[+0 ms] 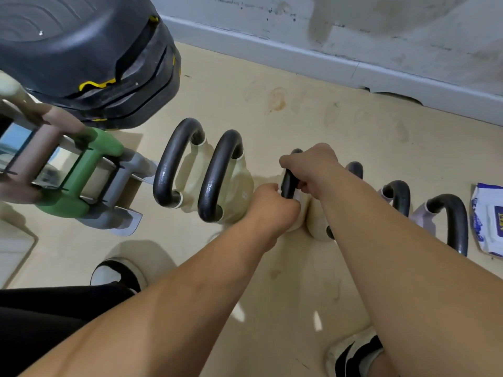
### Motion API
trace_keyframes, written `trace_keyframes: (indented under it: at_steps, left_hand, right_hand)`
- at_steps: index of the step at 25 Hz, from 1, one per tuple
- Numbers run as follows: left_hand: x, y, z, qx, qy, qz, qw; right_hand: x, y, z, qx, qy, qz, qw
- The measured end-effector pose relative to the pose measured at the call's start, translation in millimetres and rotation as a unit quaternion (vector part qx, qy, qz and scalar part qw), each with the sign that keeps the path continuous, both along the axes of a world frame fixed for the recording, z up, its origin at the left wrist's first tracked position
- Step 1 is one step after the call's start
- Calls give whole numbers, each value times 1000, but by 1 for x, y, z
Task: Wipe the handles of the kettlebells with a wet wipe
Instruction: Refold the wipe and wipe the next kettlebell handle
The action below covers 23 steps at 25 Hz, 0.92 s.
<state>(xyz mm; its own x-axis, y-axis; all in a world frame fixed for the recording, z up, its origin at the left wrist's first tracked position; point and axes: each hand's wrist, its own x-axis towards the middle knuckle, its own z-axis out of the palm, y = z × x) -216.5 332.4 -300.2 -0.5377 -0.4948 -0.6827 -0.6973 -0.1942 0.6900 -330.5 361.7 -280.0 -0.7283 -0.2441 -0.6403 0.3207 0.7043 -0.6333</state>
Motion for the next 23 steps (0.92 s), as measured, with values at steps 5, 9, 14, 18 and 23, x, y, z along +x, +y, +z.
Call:
trace_keyframes:
  at_steps: [5, 9, 14, 18, 23]
  left_hand:
    - [8, -6, 0, -4, -4, 13, 1000]
    - [17, -20, -2, -54, -15, 0, 998]
    - [-1, -11, 14, -204, -3, -121, 971]
    - [-32, -7, 4, -364, -1, -247, 898]
    - [-57, -20, 1, -506, -101, -471, 715]
  right_hand:
    - [11, -17, -11, 7, 8, 7, 1000]
    - [19, -21, -13, -18, -6, -8, 1000]
    - [2, -4, -4, -4, -8, 43, 999]
    - [-19, 12, 12, 0, 80, -10, 997]
    - [-14, 39, 21, -33, 182, 22, 983]
